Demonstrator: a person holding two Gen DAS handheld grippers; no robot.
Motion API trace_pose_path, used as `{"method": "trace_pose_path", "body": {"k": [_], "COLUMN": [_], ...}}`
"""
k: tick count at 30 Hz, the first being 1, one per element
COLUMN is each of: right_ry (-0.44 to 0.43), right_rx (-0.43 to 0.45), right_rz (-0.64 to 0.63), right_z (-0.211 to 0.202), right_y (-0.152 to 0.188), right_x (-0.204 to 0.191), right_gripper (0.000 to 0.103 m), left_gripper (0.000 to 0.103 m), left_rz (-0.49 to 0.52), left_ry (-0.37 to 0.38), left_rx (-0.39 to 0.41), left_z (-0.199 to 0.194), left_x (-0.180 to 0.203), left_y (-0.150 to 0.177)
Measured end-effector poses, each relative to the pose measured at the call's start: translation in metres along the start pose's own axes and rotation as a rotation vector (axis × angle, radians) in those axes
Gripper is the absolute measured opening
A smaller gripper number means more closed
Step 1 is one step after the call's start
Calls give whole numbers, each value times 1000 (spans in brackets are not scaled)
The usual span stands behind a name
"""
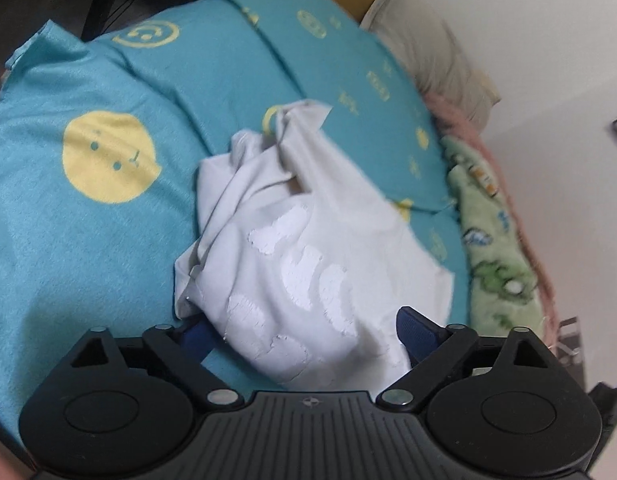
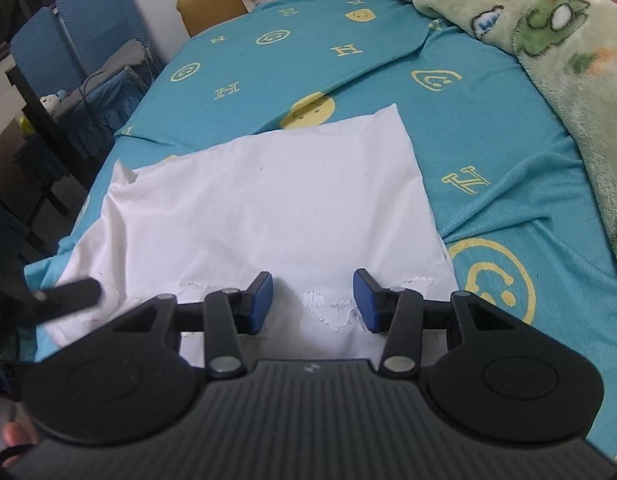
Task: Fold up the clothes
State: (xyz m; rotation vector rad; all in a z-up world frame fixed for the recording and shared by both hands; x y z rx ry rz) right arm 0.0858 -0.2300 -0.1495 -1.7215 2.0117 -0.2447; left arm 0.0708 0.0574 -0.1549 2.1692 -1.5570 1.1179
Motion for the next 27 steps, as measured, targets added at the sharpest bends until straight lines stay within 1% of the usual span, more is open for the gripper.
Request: {"method": "trace_pose_path", "body": {"k": [1,4,5,7,9,10,11,13,14,15,16,17,19,21,23,25,27], "right_ry": [2,5,6,4,-13,-23,-33,-56,-94,-133,-177,-238,-364,-505,-609,-652,-689], "right_rx": [0,-1,-1,3,19,28,38,58,66,73,74,57,16,-59,-151,-219,-250], "right_rz": [-1,-2,-3,-1,26,44,60,89,115,141,168,200,262,321,366,412,473], "right_z": [0,1,1,0,-6,-9,-13,-26,-32,-39,-44,-47,-51,-45,-30,-14,0], "right_y": [0,-1,0,0,0,0,0,1,3,5,7,11,18,28,35,38,40], "right_x": [-1,-1,-2,-2,0,2,3,3,4,5,5,6,7,6,3,0,1], "right_gripper": [46,46,46,46,47,48,49,55,68,82,84,82,82,83,83,83,83], "left_gripper": [89,89,84,79,79,73,62,56,51,49,45,40,36,32,27,25,24], "left_rz": [4,-19,-33,-62,-80,-87,-94,-109,-116,-123,-124,-118,-103,-101,-101,-100,-105], "left_ry": [21,12,1,-10,3,2,1,-1,4,8,11,15,25,34,44,53,65], "left_rx": [16,-8,-23,-43,-43,-43,-42,-36,-32,-28,-24,-18,-5,7,19,31,42], "left_z": [-3,3,8,17,19,19,19,19,19,19,18,18,16,14,13,11,10], "left_x": [0,-5,-8,-16,-20,-22,-23,-27,-29,-30,-30,-29,-26,-25,-24,-22,-21], "left_y": [0,0,-2,-4,-7,-7,-8,-8,-8,-8,-8,-8,-7,-6,-6,-6,-6]}}
Point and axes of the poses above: each gripper's, at about its wrist camera, not at the fingertips, and z roughly the way its jaws point, x to its right, y to its underside, the point moved 1 cm from there along z, roughly the way its jaws point, and after that the axes turned 13 degrees about -x, right-handed, at the moved point
